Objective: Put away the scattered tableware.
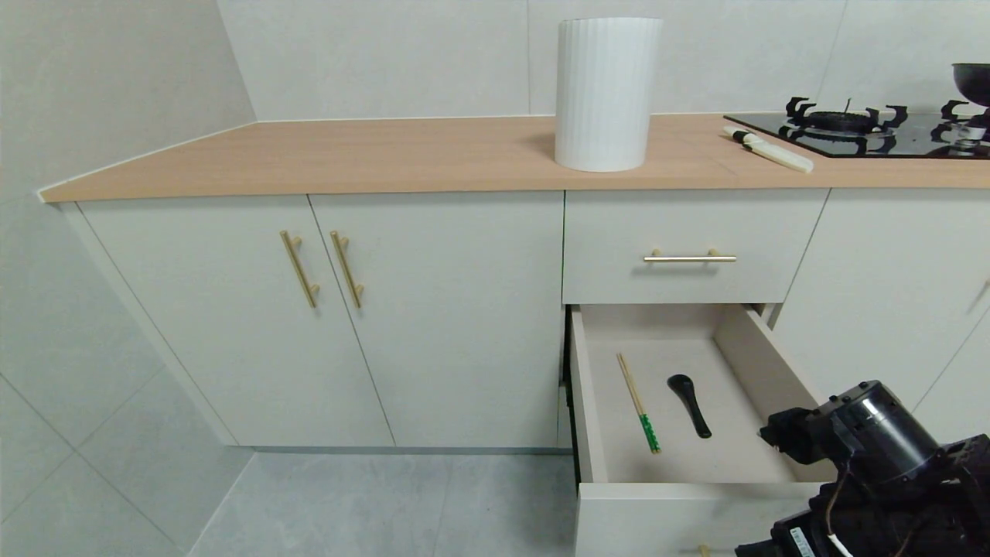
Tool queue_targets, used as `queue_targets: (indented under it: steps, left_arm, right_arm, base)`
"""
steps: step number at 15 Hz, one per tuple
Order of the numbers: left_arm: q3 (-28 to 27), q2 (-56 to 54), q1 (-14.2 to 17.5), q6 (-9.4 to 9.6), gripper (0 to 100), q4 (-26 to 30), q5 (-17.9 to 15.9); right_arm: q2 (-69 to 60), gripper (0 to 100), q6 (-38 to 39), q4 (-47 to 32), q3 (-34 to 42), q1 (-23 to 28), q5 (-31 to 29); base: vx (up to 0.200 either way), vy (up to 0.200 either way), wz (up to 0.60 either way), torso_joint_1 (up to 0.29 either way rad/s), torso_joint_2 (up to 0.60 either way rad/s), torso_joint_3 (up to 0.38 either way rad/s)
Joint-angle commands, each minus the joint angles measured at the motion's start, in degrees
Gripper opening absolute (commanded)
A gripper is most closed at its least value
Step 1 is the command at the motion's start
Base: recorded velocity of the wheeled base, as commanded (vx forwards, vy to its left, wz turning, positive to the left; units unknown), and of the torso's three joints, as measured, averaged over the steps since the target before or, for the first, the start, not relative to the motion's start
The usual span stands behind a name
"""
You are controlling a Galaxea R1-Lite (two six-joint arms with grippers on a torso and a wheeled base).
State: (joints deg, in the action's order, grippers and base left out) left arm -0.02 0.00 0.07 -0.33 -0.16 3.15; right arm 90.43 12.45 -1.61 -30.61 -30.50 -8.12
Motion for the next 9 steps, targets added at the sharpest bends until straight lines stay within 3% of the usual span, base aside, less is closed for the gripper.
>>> queue_targets:
  steps: [1, 9]
  left_arm:
    - [0.0, 0.0, 0.0, -0.02, 100, 0.0, 0.0]
    - [0.0, 0.0, 0.0, -0.02, 100, 0.0, 0.0]
  right_arm:
    - [1.8, 100, 0.0, 0.5, 0.0, 0.6, -0.3]
    - [4.4, 100, 1.6, 5.9, 0.1, 2.8, -2.0]
  base:
    - [0.0, 0.0, 0.0, 0.0, 0.0, 0.0]
    - [0.0, 0.0, 0.0, 0.0, 0.0, 0.0]
